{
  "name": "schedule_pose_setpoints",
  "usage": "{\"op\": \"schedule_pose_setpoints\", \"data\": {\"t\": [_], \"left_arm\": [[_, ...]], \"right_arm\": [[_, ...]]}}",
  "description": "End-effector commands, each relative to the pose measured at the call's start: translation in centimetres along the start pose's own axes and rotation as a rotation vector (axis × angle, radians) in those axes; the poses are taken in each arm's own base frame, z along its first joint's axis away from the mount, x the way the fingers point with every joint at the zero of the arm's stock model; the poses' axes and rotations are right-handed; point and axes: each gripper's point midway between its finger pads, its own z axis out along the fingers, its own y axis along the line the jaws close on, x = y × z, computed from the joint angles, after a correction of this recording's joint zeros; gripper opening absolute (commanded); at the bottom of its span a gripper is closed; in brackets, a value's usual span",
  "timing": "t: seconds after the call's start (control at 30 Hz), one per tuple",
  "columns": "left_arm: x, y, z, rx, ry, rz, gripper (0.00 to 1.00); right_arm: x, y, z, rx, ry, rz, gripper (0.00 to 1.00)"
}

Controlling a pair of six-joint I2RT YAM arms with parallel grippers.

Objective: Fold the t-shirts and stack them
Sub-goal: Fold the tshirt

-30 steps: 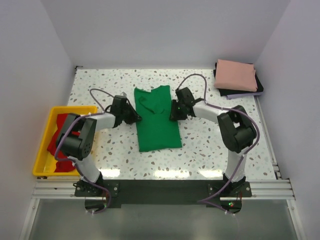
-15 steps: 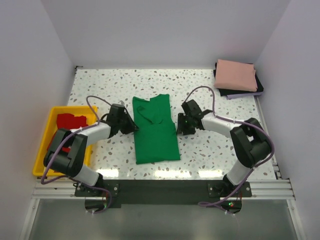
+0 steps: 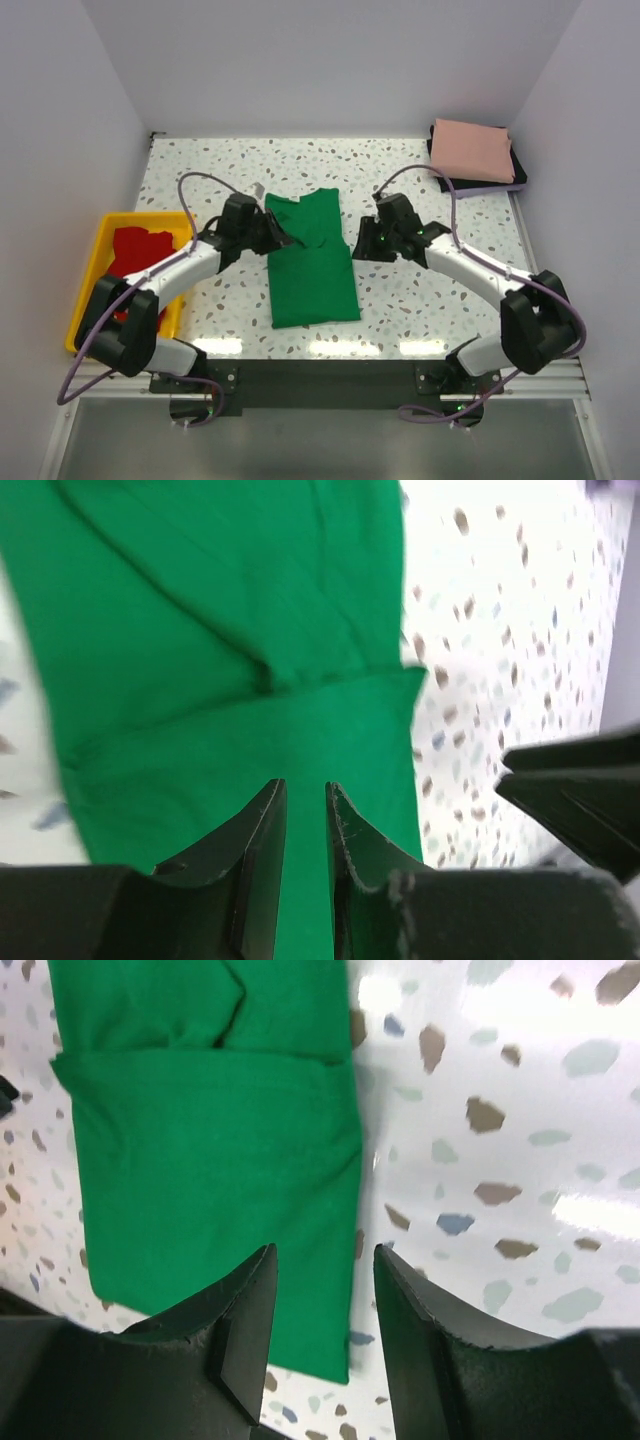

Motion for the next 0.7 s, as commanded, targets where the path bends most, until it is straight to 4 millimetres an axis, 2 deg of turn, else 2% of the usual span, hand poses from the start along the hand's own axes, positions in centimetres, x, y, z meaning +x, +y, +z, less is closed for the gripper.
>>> {"op": "schedule_pose_setpoints", "data": {"t": [0.0, 0.03, 0.1, 0.13, 0.2, 0.23, 0.27, 0.3, 0.33, 0.37, 0.4, 0.43, 0.47, 0.5, 0.53, 0.63, 0.67], "left_arm": [[4.0, -3.0, -0.9, 0.102, 0.088, 0.039, 0.27], [6.2, -3.1, -0.9, 0.108, 0.130, 0.049, 0.27], [7.9, -3.4, -1.4, 0.120, 0.153, 0.038, 0.26], [9.8, -2.7, -1.7, 0.108, 0.188, 0.042, 0.25], [10.5, -2.3, -2.7, 0.091, 0.170, 0.025, 0.25], [11.9, -0.5, -3.2, 0.043, 0.196, 0.017, 0.26], [11.4, -0.5, -4.2, 0.046, 0.153, 0.013, 0.27], [11.6, 0.1, -4.6, 0.030, 0.144, -0.002, 0.29], [12.4, 1.8, -5.3, -0.028, 0.158, -0.015, 0.30], [11.9, 1.9, -6.0, -0.027, 0.121, -0.017, 0.32], [12.0, 2.2, -6.4, -0.037, 0.116, -0.031, 0.35], [12.8, 3.5, -6.9, -0.082, 0.137, -0.041, 0.36], [12.7, 3.8, -7.3, -0.085, 0.122, -0.049, 0.36], [13.0, 4.1, -7.5, -0.096, 0.123, -0.066, 0.36], [13.9, 5.4, -7.8, -0.138, 0.144, -0.077, 0.37], [15.0, 6.9, -8.2, -0.162, 0.144, -0.118, 0.40], [15.2, 6.8, -8.3, -0.146, 0.143, -0.131, 0.42]], "right_arm": [[2.7, 2.0, -1.0, -0.096, 0.043, 0.004, 0.47], [3.8, 1.8, -0.9, -0.093, 0.064, 0.013, 0.47], [5.2, 2.6, -1.3, -0.123, 0.078, 0.005, 0.47], [6.5, 2.2, -1.1, -0.117, 0.105, 0.017, 0.46], [7.9, 2.5, -1.5, -0.140, 0.124, 0.012, 0.46], [9.1, 2.0, -1.6, -0.132, 0.145, 0.024, 0.46], [9.6, 1.8, -1.8, -0.131, 0.152, 0.026, 0.46], [9.9, 1.7, -2.4, -0.138, 0.146, 0.027, 0.46], [10.7, 1.0, -2.4, -0.126, 0.161, 0.036, 0.46], [11.1, 0.7, -2.6, -0.120, 0.166, 0.040, 0.46], [11.5, 0.5, -2.8, -0.117, 0.172, 0.041, 0.46], [12.3, 0.1, -3.0, -0.117, 0.186, 0.051, 0.46], [12.6, 0.0, -3.1, -0.120, 0.191, 0.059, 0.46], [12.8, 0.0, -3.1, -0.129, 0.196, 0.065, 0.46], [13.4, -0.2, -3.1, -0.132, 0.206, 0.082, 0.46], [14.2, -0.3, -2.8, -0.145, 0.218, 0.117, 0.47], [14.6, -0.2, -2.7, -0.159, 0.233, 0.127, 0.48]]}}
